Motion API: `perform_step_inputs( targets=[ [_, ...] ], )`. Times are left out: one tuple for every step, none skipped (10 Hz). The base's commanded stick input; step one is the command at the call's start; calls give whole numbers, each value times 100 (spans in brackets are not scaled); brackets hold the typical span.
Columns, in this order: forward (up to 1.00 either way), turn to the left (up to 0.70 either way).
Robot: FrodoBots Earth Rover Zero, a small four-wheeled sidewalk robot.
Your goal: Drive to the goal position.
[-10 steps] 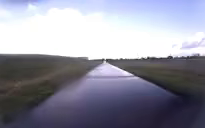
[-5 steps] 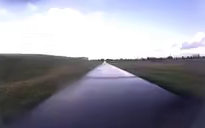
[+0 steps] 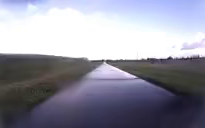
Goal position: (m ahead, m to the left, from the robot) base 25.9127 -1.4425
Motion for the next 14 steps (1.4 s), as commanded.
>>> perform_step_inputs(
  targets=[
    [45, 0],
    [45, 0],
    [45, 0],
    [45, 0],
    [45, 0],
    [45, 0],
    [45, 0],
    [45, 0],
    [45, 0],
    [45, 0],
    [45, 0],
    [45, 0],
    [45, 0],
    [45, 0]
  ],
)
